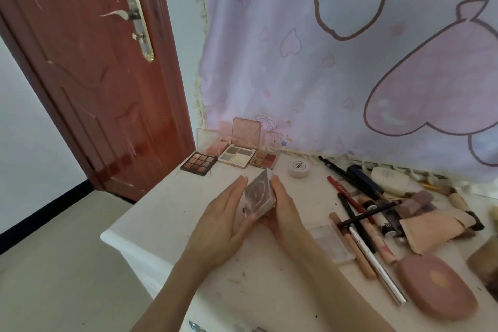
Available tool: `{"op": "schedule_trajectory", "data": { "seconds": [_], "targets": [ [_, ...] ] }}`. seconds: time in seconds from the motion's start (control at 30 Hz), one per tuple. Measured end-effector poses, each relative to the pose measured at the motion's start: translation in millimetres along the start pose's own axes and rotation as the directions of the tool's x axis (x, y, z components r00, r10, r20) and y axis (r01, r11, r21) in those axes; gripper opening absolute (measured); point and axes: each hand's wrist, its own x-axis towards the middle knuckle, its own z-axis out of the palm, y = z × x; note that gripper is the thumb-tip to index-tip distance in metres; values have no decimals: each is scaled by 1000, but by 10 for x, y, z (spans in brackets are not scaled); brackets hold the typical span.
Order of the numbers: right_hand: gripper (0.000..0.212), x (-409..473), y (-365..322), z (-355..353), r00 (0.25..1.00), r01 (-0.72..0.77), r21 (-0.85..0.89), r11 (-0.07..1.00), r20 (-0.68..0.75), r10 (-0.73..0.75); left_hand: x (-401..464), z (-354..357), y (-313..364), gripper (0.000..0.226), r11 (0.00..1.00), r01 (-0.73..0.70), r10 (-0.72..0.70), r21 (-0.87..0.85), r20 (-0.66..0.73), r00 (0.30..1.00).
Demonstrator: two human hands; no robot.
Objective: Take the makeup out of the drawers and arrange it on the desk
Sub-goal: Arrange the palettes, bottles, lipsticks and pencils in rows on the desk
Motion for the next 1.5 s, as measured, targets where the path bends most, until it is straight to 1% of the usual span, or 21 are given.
{"op": "schedule_trajectory", "data": {
  "seconds": [0.03,0.1,0.2,0.27,0.33,0.43,0.47,0.53,0.6,0.67,0.77,0.87,0.97,1.0,1.1,1.13,1.27,1.37,1.47,1.5],
  "targets": [
    [49,3,17,34,999,38,-79,996,-23,-40,3,-4,5,60,1000,-17,16,16,24,1000],
    [56,-9,34,74,994,107,-223,969,-3,-111,9,-12,8,57,999,-29,28,22,64,998],
    [59,-42,36,54,992,119,-266,957,61,-107,18,-5,10,55,999,-21,26,-46,111,994],
    [47,-74,29,18,986,160,-282,946,98,-138,23,-5,11,54,998,-22,30,-67,114,993],
    [35,-100,27,-21,974,208,-271,940,141,-175,25,-18,25,51,997,-28,34,-77,81,996],
    [25,-110,-3,-44,955,252,-302,919,230,-187,23,-47,37,42,994,-5,5,-106,3,1000],
    [22,-113,-13,-41,954,261,-323,910,230,-192,20,-52,35,40,996,2,-3,-86,-16,1000],
    [28,-123,-13,-30,962,251,-335,908,189,-197,3,-57,34,37,999,-5,3,-47,-47,999],
    [40,-134,9,-33,976,205,-276,939,125,-177,-21,-55,42,40,1000,-26,26,-14,-29,999],
    [51,-140,16,-53,988,149,-224,963,81,-134,-49,-54,58,47,998,-67,67,10,8,998],
    [57,-135,7,-49,993,113,-239,964,66,-100,-57,-70,82,51,996,-88,88,6,27,996],
    [51,-130,8,-21,988,146,-285,947,82,-127,-50,-81,80,56,998,-56,56,-27,26,998],
    [37,-174,-5,-17,973,209,-298,931,161,-167,-51,-85,89,63,997,-34,37,-66,34,999],
    [38,-185,1,-17,968,222,-321,921,186,-168,-54,-80,94,67,997,-26,29,-78,35,999],
    [54,-183,42,-2,964,234,-386,892,213,-161,-56,-85,112,80,991,25,-20,-128,39,999],
    [55,-181,47,6,963,238,-377,895,213,-166,-53,-88,110,81,991,19,-14,-133,38,999],
    [46,-192,23,20,966,233,-296,926,181,-185,-53,-99,107,82,995,-10,13,-102,24,1000],
    [39,-191,4,28,968,234,-338,912,172,-185,-47,-109,128,80,990,4,0,-138,27,1000],
    [24,-208,-17,24,968,236,-364,901,171,-184,-51,-104,138,80,987,11,-3,-160,49,999],
    [26,-206,-20,20,967,238,-362,901,172,-187,-48,-99,142,79,986,16,-7,-168,54,998]
  ]
}}
